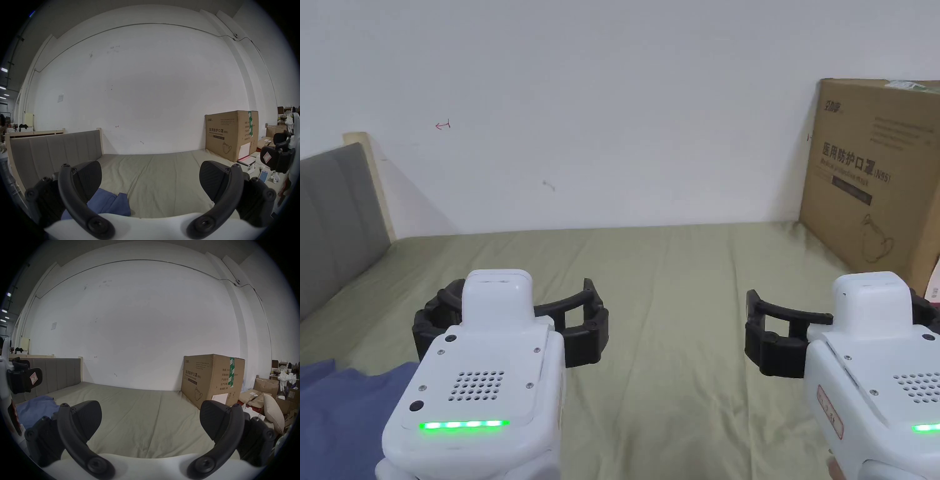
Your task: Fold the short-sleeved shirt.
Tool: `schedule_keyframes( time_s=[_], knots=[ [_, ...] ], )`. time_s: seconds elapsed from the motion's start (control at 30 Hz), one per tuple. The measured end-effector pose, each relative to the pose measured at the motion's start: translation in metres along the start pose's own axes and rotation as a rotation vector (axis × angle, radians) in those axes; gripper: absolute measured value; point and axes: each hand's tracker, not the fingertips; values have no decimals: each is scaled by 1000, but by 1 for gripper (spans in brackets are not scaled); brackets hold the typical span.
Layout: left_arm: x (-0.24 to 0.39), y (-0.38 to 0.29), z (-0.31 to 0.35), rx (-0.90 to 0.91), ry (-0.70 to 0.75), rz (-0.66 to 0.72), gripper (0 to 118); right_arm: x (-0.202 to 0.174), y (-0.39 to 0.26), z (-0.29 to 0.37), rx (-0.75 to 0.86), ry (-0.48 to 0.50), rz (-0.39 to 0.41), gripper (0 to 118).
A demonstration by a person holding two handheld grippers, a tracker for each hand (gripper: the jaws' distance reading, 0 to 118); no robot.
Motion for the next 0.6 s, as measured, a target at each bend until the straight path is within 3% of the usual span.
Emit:
schedule_keyframes(
  time_s=[0.13, 0.3, 0.4, 0.5, 0.6],
  knots=[
    [-4, -1, -3, -29, -31, 44, 118, -2, 1, 1, 6, 1, -8, 118],
    [-6, 1, -3, -56, -30, 65, 118, 5, -1, 1, 3, 46, -121, 118],
    [-8, 1, -3, -63, -46, 84, 118, 12, -1, -4, -23, 21, -151, 118],
    [-8, 1, -4, -66, -32, 78, 118, 17, 0, -3, -20, 19, -160, 118],
    [-8, 0, -3, -64, -29, 71, 118, 13, 3, -2, -14, -6, -119, 118]
  ],
)
